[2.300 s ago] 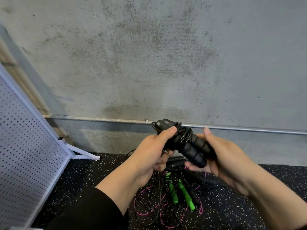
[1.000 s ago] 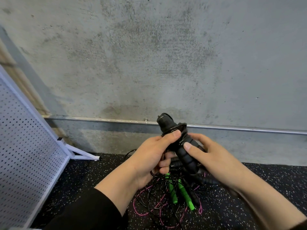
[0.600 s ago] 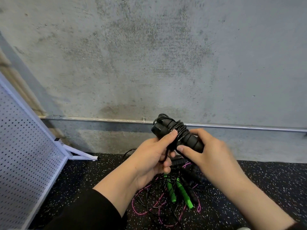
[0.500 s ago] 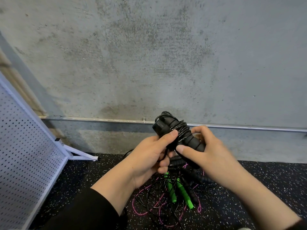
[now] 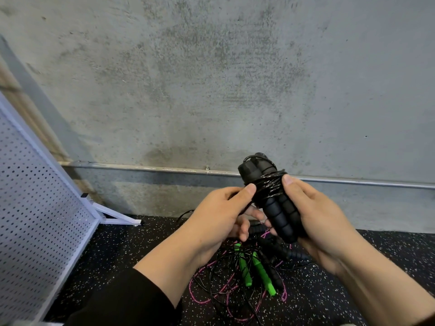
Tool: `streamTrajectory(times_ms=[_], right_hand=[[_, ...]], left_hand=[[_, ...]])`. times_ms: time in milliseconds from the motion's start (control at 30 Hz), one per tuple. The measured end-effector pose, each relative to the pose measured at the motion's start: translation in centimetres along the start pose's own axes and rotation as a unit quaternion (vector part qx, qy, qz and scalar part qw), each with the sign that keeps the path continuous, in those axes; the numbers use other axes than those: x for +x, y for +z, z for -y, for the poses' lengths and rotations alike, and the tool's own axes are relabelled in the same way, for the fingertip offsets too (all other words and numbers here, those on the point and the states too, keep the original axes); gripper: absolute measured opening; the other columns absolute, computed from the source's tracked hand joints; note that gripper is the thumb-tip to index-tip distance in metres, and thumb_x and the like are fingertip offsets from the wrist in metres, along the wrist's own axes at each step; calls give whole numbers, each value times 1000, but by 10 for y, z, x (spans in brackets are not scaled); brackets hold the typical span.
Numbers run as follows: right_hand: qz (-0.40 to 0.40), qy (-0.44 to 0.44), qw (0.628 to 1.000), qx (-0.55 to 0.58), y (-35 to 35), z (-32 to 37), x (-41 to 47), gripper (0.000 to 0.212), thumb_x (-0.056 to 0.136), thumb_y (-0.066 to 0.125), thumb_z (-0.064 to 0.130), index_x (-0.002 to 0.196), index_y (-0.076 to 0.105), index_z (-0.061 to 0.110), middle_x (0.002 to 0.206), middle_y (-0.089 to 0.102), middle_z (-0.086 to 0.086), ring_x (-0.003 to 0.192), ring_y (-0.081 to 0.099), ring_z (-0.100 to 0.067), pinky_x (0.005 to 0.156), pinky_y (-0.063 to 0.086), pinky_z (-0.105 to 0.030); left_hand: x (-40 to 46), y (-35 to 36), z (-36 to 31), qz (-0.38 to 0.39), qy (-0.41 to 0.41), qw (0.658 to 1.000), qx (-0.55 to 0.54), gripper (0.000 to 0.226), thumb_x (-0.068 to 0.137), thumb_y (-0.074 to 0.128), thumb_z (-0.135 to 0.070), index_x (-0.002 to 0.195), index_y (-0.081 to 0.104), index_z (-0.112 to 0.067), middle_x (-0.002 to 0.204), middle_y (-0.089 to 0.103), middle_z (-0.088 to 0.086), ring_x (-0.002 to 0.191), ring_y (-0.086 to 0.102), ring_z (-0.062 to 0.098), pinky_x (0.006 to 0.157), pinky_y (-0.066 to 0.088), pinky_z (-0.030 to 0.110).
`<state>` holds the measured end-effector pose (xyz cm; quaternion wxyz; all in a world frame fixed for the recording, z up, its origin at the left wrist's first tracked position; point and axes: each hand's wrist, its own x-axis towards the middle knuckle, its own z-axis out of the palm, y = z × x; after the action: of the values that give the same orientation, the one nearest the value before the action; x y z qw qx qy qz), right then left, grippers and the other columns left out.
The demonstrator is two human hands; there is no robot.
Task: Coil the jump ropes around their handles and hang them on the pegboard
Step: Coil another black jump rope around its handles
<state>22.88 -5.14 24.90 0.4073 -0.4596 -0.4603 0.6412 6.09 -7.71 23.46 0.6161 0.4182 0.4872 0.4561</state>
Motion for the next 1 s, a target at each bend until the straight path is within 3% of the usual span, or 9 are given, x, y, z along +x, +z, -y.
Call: streamTrajectory(times_ms=[100,167,300,433,567,700,800,900,1000], right_hand=[[-35,10,999,16,-4,2,3,45,93,56,49,110,66,9,91,73,-18,68,64,-32,60,53,-36],[-40,21,999,28,-5,4,3,46,96,54,48,111,66,7,90,73,-18,66,65,-31,61,55,-37],[-34,45,996,62,-2,5,4,45,99,51,47,110,67,7,89,73,-20,62,67,-29,56,57,-37],[-28,45,996,78,1,10,4,47,100,49,49,114,67,8,93,74,-20,61,66,-28,53,58,-36],[-12,52,997,63,6,6,-2,47,100,50,50,112,67,8,93,75,-20,63,67,-28,59,61,-39],[-10,35,998,50,8,7,-7,45,96,53,51,108,69,11,87,73,-15,68,69,-26,62,62,-38],[2,36,998,55,9,10,-11,39,91,62,44,107,69,9,81,67,-12,65,66,-24,58,60,-35],[-1,62,994,84,12,9,-13,36,93,63,36,107,68,4,80,66,-18,63,65,-26,55,60,-36],[9,65,994,84,17,11,-15,30,93,63,35,104,69,7,77,67,-15,63,64,-25,54,59,-36]], left_hand=[[1,-2,3,-100,16,994,48,28,105,54,-26,95,66,-4,89,75,10,55,56,13,50,49,24],[1,-2,3,-141,40,989,27,28,103,58,-24,89,70,-3,90,71,4,69,62,12,61,55,25],[-1,3,1,-123,122,981,-93,18,99,59,-9,90,75,-8,107,75,3,103,65,14,90,52,40],[-3,8,3,-95,214,972,2,21,97,57,2,108,70,-10,126,69,-7,122,60,5,103,47,23],[2,5,7,-154,283,932,163,12,92,62,-19,103,68,-21,115,64,-14,114,60,12,98,49,31],[1,7,6,-200,334,878,277,7,96,65,-11,102,67,-14,110,63,-12,109,58,6,92,41,13],[0,10,5,-221,351,857,306,12,95,68,-12,105,68,-18,105,66,-14,102,59,3,89,43,15],[-3,13,6,-251,332,868,269,30,92,73,-17,114,60,-33,102,67,-18,101,61,1,89,44,14],[-2,11,7,-278,389,824,304,33,94,71,-15,127,66,-17,107,69,-11,101,62,3,94,47,20]])
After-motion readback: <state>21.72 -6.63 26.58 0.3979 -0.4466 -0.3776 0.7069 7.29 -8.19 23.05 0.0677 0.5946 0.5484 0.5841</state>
